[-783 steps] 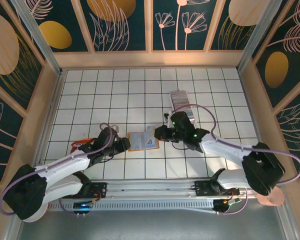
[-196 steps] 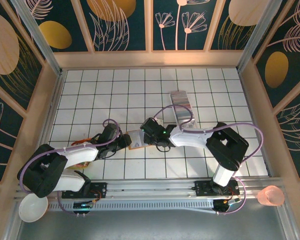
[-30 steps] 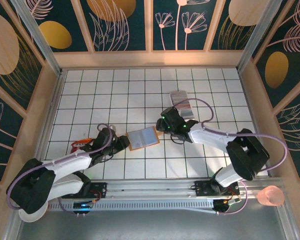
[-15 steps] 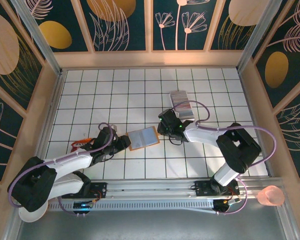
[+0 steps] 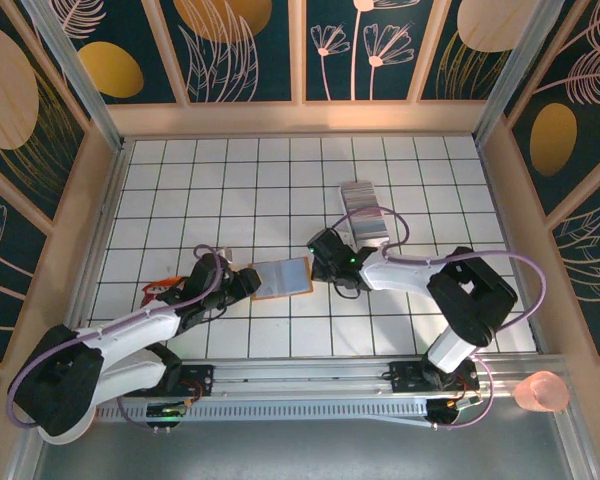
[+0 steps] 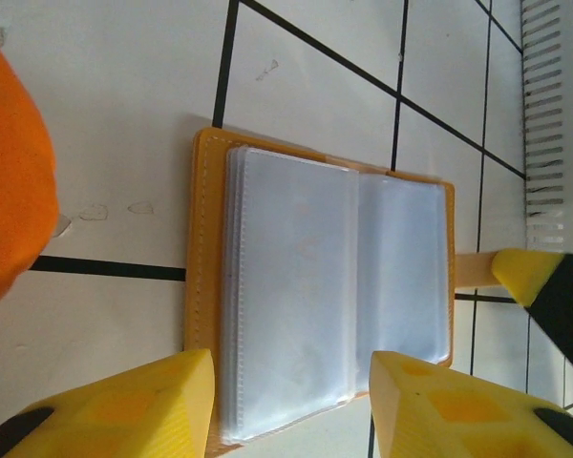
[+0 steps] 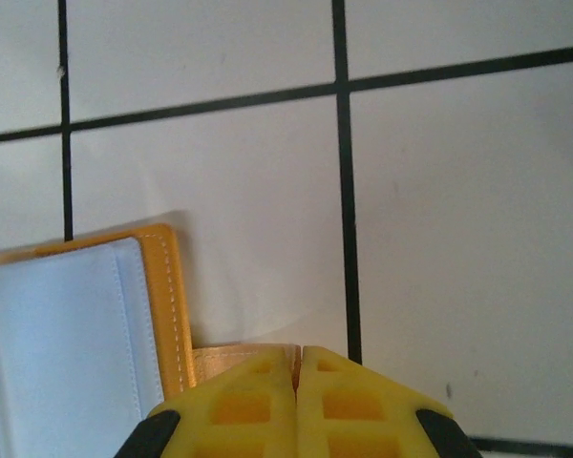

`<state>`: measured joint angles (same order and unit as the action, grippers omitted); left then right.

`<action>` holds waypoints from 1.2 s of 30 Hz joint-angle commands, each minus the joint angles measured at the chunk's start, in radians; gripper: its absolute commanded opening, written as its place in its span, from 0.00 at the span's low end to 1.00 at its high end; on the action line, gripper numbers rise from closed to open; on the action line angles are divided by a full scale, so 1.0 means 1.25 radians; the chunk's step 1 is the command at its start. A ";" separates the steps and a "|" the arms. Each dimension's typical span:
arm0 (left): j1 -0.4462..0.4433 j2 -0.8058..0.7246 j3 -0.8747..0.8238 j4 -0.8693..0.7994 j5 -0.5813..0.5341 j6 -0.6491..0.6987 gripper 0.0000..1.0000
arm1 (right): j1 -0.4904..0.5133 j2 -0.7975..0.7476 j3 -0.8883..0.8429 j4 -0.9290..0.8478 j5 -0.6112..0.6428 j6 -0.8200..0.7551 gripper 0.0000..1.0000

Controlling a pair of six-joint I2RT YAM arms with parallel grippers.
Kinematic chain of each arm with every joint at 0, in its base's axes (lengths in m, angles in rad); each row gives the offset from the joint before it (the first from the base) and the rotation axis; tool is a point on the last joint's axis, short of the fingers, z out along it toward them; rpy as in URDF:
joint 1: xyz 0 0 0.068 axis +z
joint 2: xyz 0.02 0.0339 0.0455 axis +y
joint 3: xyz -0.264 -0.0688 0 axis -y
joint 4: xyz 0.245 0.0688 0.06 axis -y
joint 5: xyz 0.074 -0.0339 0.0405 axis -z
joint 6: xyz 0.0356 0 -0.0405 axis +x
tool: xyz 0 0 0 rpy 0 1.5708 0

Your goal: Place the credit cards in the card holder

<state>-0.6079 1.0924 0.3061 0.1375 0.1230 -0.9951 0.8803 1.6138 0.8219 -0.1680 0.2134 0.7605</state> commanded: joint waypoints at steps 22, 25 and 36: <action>-0.005 -0.026 -0.003 0.010 0.086 0.033 0.38 | 0.045 -0.194 -0.046 -0.126 0.106 -0.027 0.32; -0.005 -0.020 0.005 0.009 0.097 0.042 0.35 | 0.054 -0.249 -0.014 -0.124 0.133 -0.111 0.62; -0.008 -0.023 0.031 0.013 0.116 0.101 0.31 | 0.053 -0.437 0.105 -0.056 0.017 -0.885 0.66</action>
<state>-0.6098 1.0676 0.3130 0.1303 0.2459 -0.9100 0.9390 1.1091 0.9459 -0.2604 0.3218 0.0891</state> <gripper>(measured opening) 0.317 0.655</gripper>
